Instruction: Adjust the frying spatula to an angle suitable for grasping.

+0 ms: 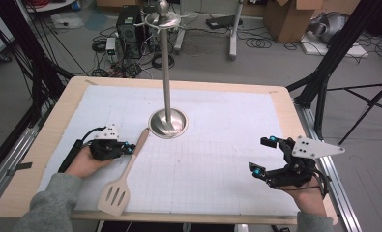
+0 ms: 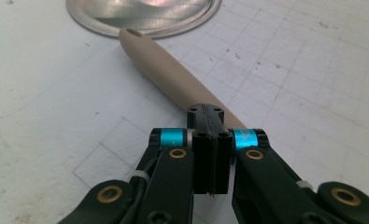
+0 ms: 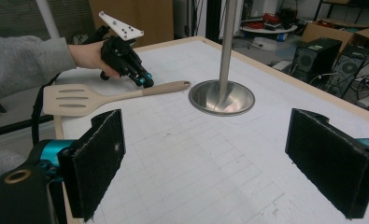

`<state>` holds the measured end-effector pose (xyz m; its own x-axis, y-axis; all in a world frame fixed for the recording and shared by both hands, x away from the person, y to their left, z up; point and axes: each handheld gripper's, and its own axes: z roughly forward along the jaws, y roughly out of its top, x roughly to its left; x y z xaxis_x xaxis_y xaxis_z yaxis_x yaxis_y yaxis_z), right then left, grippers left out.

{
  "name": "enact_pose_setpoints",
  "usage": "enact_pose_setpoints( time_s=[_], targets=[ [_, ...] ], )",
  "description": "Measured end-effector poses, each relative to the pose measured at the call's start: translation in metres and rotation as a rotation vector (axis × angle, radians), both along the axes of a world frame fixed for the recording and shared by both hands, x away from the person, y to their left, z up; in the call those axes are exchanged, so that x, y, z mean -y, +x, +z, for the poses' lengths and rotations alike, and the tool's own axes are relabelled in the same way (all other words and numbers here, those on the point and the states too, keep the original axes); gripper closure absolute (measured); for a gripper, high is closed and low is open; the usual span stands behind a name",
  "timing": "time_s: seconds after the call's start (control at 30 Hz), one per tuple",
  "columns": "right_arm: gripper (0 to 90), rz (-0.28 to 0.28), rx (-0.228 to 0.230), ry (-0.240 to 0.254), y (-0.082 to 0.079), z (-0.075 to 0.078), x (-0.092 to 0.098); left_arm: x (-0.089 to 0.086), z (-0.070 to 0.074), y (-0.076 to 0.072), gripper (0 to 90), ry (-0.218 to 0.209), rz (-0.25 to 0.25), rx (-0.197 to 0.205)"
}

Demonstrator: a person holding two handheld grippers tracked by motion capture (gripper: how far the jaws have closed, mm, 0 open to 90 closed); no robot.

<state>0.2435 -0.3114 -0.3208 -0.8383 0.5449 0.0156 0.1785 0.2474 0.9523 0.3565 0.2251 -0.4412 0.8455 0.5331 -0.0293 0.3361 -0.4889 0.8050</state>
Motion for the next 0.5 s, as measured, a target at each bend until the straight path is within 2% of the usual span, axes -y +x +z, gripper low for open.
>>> enact_pose_setpoints(
  time_s=[0.07, 0.17, 0.23, 0.27, 0.5],
  targets=[
    [11.2, 0.002, -0.005, -0.004, 0.000, 0.000, 0.000, 0.000, 0.004, -0.002, 89.8, -0.019, -0.003, 0.000],
    [11.2, 0.004, -0.005, -0.003, 0.001, -0.001, -0.001, 0.005, 0.006, -0.008, 89.8, -0.013, -0.020, 0.001],
    [11.2, 0.005, -0.008, -0.003, 0.002, -0.001, -0.001, 0.007, 0.008, -0.010, 89.8, -0.029, -0.045, -0.010],
    [11.2, 0.005, -0.008, -0.005, 0.002, -0.001, -0.001, 0.009, 0.008, -0.012, 89.8, -0.022, -0.050, 0.000],
    [11.2, 0.008, -0.013, -0.006, 0.003, -0.002, -0.002, 0.018, 0.012, -0.021, 89.8, -0.025, -0.091, -0.018]
  ],
)
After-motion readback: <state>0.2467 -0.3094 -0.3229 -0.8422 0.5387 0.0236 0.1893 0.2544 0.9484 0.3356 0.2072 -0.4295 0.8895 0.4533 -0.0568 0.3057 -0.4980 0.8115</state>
